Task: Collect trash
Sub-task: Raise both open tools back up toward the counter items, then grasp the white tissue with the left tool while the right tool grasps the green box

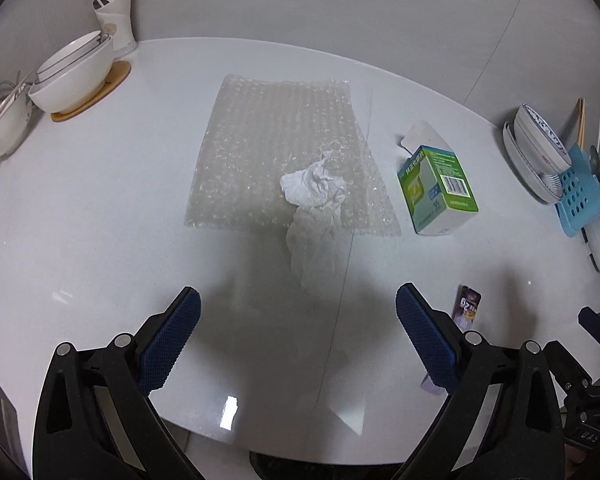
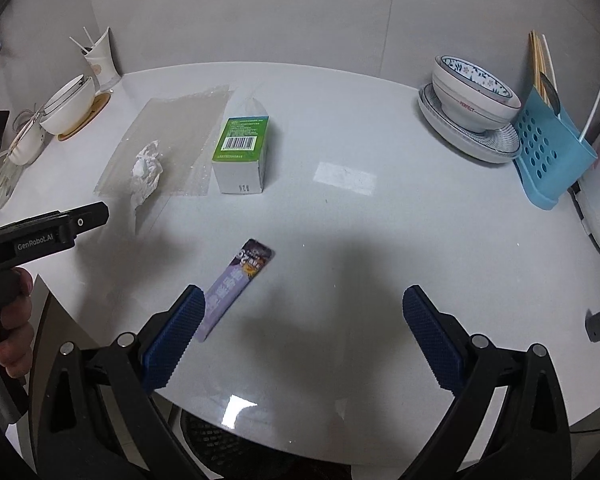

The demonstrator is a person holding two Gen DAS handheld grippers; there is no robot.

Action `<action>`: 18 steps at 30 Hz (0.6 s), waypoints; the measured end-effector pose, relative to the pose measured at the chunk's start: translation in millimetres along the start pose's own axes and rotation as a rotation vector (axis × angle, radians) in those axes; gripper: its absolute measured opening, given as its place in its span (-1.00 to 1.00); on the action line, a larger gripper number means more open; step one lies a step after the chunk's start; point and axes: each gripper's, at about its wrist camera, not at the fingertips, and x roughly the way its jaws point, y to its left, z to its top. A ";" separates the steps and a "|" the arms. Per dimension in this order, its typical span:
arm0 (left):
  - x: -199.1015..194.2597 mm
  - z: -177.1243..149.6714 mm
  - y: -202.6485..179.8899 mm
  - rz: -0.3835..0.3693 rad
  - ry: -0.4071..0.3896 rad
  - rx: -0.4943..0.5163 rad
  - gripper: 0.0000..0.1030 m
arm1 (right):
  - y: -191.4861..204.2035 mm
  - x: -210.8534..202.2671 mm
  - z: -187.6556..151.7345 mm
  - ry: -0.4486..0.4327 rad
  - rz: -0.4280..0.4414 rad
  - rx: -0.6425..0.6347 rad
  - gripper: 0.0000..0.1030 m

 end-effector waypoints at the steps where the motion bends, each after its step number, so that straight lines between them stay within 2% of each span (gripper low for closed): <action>1: 5.1 5.5 -0.8 0.005 0.006 -0.004 0.82 | 0.2 4.5 9.0 0.001 0.005 -0.004 0.85; 5: 24.9 23.9 -3.6 0.025 0.035 -0.016 0.76 | 2.8 21.4 41.5 0.011 0.010 -0.022 0.85; 10: 45.1 40.2 -6.7 0.053 0.072 -0.027 0.57 | 3.1 43.5 81.5 0.037 0.036 -0.005 0.85; 18: 64.9 57.9 -13.5 0.081 0.115 -0.027 0.29 | 12.8 89.6 126.5 0.152 0.076 0.020 0.74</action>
